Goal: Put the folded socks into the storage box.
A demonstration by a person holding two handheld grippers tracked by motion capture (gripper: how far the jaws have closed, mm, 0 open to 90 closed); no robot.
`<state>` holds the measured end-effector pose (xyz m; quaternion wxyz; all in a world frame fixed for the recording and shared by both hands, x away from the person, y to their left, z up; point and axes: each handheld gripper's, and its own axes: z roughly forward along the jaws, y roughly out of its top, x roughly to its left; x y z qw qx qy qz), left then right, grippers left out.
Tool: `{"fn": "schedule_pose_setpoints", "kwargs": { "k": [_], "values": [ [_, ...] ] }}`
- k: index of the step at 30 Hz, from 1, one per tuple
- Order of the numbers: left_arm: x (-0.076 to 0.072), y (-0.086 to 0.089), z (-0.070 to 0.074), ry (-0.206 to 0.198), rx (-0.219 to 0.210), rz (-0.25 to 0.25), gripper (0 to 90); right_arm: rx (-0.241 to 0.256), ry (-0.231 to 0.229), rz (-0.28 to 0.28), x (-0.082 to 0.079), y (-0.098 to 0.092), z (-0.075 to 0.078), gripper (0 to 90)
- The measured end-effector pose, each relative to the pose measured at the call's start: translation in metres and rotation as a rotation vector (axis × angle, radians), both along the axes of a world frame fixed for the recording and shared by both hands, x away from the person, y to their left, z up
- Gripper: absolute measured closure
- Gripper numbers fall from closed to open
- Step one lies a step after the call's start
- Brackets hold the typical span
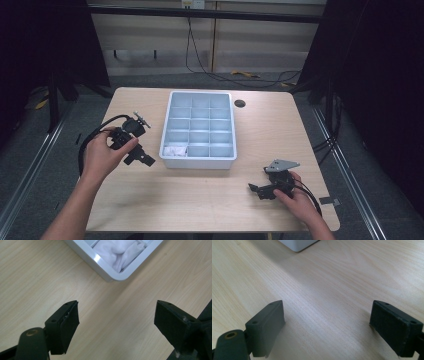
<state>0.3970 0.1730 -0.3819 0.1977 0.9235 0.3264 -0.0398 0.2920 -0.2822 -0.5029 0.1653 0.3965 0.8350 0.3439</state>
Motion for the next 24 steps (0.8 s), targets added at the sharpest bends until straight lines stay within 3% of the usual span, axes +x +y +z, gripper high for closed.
{"fn": "schedule_pose_setpoints", "kwargs": {
  "k": [14, 24],
  "values": [
    [-0.007, 0.011, -0.020, 0.031, 0.011, 0.009, 19.8, 0.000, 0.000, 0.000, 0.000, 0.000, 0.000, 11.3],
    [-0.013, 0.018, -0.034, 0.041, -0.009, 0.027, 19.8, 0.000, 0.000, 0.000, 0.000, 0.000, 0.000, 11.3]
  ]
}}
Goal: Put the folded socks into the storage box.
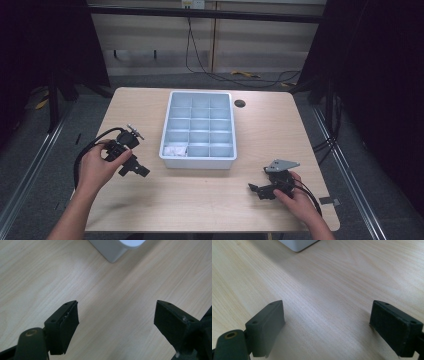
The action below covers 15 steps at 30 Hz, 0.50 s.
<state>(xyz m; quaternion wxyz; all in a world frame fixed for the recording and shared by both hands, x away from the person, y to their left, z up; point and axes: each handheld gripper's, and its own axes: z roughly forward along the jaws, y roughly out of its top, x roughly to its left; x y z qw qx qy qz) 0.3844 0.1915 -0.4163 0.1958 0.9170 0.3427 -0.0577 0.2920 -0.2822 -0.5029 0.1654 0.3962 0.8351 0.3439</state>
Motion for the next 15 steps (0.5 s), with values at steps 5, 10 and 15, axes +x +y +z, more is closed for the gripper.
{"fn": "schedule_pose_setpoints", "kwargs": {
  "k": [5, 10, 15],
  "values": [
    [-0.004, 0.002, -0.009, 0.004, -0.008, 0.003, 19.8, 0.000, 0.000, 0.000, 0.000, 0.000, 0.000, 11.4],
    [-0.006, 0.004, -0.015, 0.006, -0.016, 0.010, 19.8, 0.000, 0.000, -0.001, 0.000, 0.000, 0.000, 11.3],
    [-0.008, 0.006, -0.018, 0.008, -0.026, 0.011, 19.8, 0.000, 0.000, 0.000, 0.000, 0.000, 0.000, 11.4]
  ]
}}
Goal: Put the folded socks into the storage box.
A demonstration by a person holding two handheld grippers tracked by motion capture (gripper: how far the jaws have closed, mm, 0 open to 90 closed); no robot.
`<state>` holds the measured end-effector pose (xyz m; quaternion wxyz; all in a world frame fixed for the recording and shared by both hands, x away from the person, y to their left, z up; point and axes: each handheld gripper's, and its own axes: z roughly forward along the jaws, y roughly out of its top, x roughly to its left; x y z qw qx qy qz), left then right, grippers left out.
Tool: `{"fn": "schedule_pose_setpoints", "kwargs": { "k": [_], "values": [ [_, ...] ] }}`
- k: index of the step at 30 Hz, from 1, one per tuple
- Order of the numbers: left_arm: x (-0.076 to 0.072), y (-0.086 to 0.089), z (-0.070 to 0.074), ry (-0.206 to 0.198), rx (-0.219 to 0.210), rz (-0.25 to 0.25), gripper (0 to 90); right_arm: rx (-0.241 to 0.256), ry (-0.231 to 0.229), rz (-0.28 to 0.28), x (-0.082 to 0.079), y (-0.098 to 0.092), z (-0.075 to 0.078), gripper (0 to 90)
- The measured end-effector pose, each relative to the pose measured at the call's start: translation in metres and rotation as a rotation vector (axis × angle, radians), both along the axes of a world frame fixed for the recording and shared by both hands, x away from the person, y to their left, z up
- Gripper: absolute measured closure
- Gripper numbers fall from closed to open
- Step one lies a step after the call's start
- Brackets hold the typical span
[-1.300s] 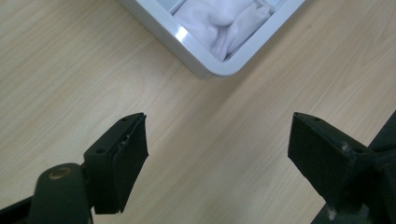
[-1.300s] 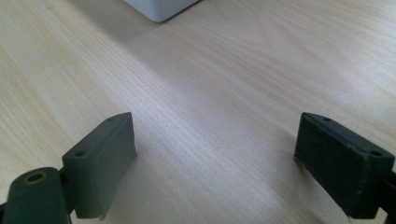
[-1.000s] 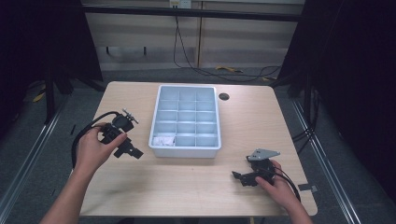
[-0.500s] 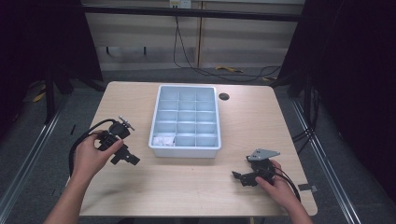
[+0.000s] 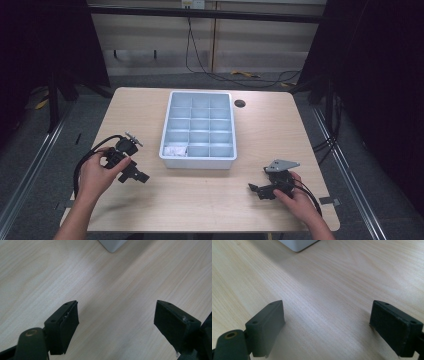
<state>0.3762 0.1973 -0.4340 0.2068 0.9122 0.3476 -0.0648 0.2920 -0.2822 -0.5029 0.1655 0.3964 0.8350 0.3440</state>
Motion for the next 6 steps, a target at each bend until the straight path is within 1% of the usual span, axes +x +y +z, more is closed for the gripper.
{"fn": "schedule_pose_setpoints", "kwargs": {
  "k": [2, 6],
  "values": [
    [-0.0019, 0.0005, -0.0010, -0.006, -0.011, 0.004, 19.8, 0.000, 0.000, 0.000, 0.0000, 0.0000, 0.0000, 11.3],
    [-0.0034, 0.0008, -0.0027, -0.008, -0.011, 0.003, 19.8, 0.000, 0.000, 0.000, 0.0000, 0.0000, 0.0000, 11.3]
  ]
}}
